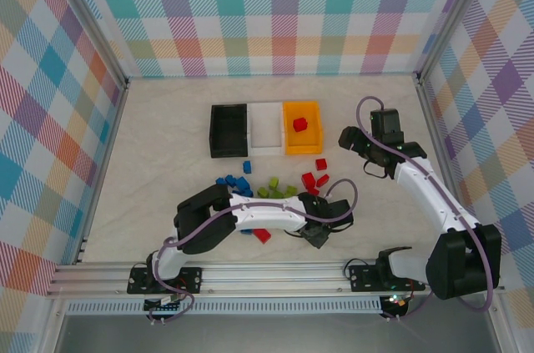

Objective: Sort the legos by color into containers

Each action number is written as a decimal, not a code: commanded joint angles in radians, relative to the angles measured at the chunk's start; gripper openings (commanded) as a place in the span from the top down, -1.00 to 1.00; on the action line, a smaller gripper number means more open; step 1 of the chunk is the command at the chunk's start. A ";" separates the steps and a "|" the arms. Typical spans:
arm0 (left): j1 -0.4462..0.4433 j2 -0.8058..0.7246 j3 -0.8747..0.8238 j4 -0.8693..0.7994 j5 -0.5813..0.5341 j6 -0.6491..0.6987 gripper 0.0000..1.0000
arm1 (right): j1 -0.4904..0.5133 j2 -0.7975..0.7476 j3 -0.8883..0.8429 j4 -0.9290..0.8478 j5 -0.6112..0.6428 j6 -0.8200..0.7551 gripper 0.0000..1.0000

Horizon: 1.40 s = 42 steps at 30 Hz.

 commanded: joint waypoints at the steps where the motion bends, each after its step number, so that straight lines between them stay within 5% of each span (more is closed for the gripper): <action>1: 0.028 -0.078 -0.047 0.024 -0.010 -0.023 0.23 | -0.010 -0.017 -0.016 0.017 -0.014 0.018 -0.69; 9: 0.104 -0.212 -0.094 0.046 -0.038 -0.044 0.29 | -0.016 -0.031 -0.024 0.015 -0.003 0.028 -0.69; 18: 0.329 -0.272 0.004 0.050 -0.099 -0.002 0.30 | -0.018 -0.043 -0.039 0.019 -0.009 0.040 -0.69; 35: 0.511 0.295 0.891 -0.182 -0.082 0.028 0.32 | -0.019 -0.035 -0.061 0.029 -0.014 0.037 -0.68; 42: 0.540 0.395 0.977 -0.201 -0.058 -0.015 0.18 | -0.019 -0.032 -0.073 0.041 -0.028 0.034 -0.68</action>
